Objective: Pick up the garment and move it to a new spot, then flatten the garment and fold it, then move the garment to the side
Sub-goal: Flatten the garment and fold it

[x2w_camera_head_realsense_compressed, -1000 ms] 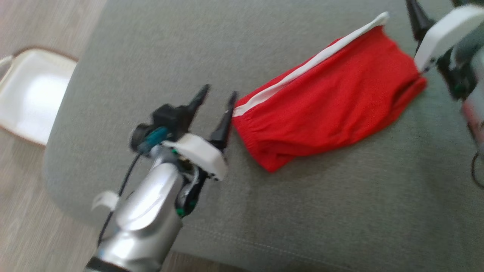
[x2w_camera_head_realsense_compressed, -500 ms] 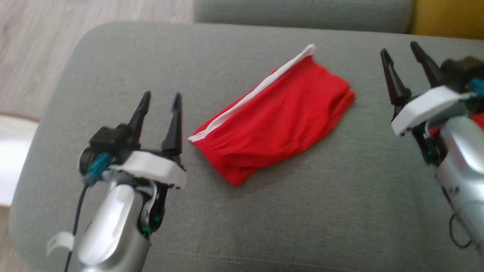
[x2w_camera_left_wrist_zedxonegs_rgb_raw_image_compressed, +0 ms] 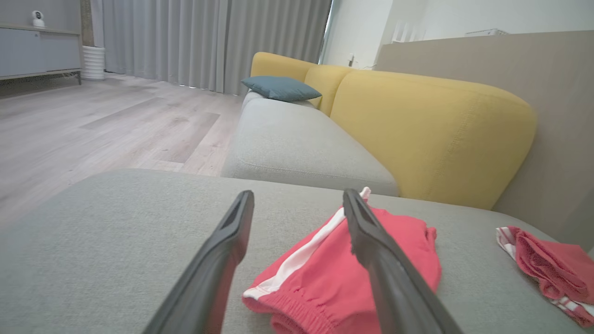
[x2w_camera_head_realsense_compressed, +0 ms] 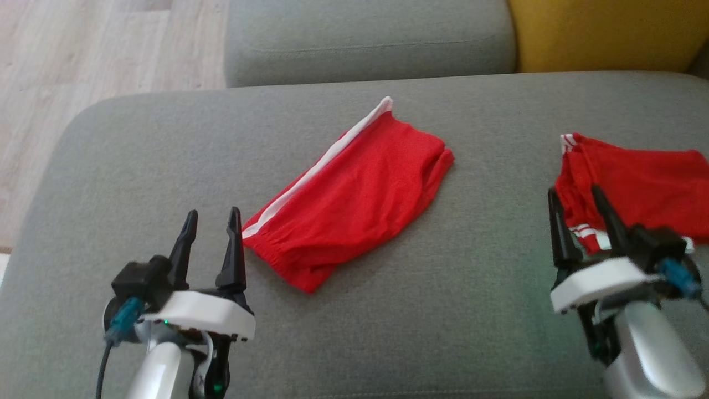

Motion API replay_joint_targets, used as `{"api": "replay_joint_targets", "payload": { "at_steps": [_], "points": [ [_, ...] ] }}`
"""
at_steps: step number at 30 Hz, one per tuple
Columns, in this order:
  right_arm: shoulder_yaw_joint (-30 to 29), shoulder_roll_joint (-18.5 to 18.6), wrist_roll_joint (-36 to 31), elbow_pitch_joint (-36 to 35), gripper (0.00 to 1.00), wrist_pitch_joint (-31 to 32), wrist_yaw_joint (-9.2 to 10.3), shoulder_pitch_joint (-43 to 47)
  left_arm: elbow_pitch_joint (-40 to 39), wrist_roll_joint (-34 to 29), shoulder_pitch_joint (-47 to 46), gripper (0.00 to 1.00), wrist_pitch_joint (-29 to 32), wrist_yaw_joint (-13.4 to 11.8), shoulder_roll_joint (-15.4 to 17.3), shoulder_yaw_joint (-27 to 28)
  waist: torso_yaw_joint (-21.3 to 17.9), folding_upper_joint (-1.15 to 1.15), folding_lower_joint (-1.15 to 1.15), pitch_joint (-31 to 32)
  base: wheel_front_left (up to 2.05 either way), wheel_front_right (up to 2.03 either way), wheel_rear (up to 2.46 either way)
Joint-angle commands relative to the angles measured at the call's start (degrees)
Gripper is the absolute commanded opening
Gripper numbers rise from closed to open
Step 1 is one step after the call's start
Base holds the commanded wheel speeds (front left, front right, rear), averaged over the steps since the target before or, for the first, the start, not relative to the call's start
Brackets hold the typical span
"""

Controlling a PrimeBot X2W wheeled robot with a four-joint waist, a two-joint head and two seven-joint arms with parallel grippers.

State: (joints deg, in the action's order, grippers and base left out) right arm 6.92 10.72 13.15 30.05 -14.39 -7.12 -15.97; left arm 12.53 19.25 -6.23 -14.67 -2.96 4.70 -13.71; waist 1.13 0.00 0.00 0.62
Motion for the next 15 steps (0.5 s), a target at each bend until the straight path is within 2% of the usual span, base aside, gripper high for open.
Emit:
{"api": "replay_joint_targets", "payload": {
  "at_steps": [1, 7, 15],
  "points": [
    [-0.4, -1.2, -1.5, -3.4, 1.00, -0.4, -0.36, -0.4, -2.7, -0.7, -1.8, 1.00, -0.3, 0.6, 0.0, 2.7, -0.8, 0.00, 0.00, 0.4, 0.00, 0.00, 0.00],
    [-4.2, -5.1, -5.0, -9.0, 1.00, 2.1, -0.36, 4.6, -4.1, -1.5, 1.1, 1.00, -0.3, 1.6, -1.2, 4.6, -2.0, 0.00, 0.00, 0.3, 0.00, 0.00, 0.00],
    [-6.1, -6.3, -5.6, -13.4, 1.00, 5.6, -0.36, 6.8, -3.8, -2.3, 0.9, 1.00, -0.3, 2.7, -1.7, 4.4, -0.6, 0.00, 0.00, -0.9, 0.00, 0.00, 0.00]
  ]
}}
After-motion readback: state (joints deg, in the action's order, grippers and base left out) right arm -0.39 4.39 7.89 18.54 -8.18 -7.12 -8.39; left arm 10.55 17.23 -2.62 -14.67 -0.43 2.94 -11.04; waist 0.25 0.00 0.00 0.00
